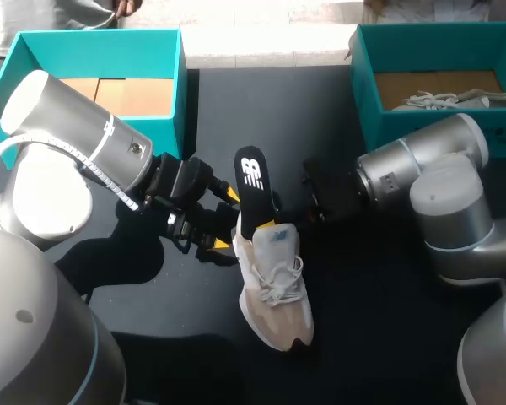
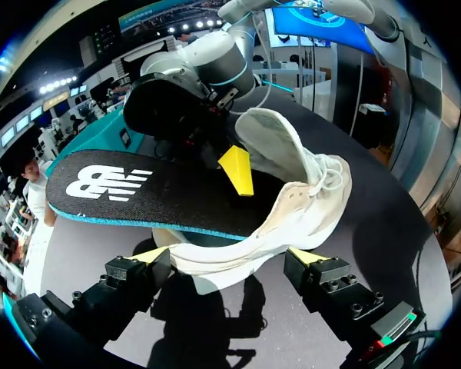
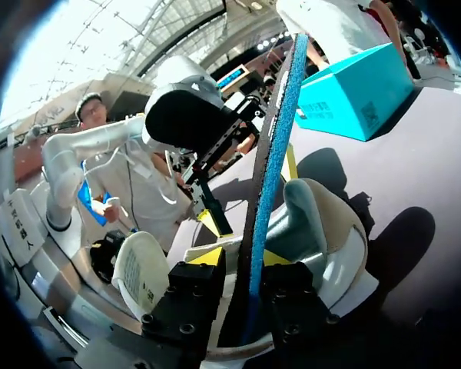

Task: Take the shoe out of the shoebox, open the shoe tongue, remove and reinsert the insole, then place the shoe into the shoebox

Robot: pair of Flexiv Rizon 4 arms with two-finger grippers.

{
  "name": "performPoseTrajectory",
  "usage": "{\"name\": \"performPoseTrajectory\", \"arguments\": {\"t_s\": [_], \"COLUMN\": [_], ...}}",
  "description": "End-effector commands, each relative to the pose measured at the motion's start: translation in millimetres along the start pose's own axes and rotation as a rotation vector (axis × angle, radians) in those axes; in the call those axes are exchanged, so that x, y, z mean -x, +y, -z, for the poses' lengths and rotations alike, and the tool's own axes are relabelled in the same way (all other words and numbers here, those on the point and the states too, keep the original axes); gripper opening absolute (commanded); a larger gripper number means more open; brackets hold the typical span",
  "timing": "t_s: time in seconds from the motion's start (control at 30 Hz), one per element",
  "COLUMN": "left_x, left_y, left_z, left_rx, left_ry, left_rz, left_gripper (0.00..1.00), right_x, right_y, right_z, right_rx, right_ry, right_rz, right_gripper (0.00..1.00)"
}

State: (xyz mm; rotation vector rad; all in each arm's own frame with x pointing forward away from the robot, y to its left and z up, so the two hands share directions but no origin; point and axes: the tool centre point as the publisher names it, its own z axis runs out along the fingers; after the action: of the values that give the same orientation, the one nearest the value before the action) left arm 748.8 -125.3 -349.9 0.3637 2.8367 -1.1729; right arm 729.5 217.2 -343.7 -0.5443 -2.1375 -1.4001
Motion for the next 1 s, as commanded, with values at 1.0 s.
{"name": "performPoseTrajectory", "arguments": {"t_s": [1.0], "left_x": [-0.8], "left_y": [0], "left_z": [1], "left_rx": [0.002], "left_ry": [0.0], "left_rz": [0.0], "left_gripper": [1.0], "right_x": [-2.5], "right_y": [-10.7], "right_z": [3], "right_rx": [-0.163], "right_ry": [0.033], "right_rz": [-0.108], "right_gripper": [0.0]}}
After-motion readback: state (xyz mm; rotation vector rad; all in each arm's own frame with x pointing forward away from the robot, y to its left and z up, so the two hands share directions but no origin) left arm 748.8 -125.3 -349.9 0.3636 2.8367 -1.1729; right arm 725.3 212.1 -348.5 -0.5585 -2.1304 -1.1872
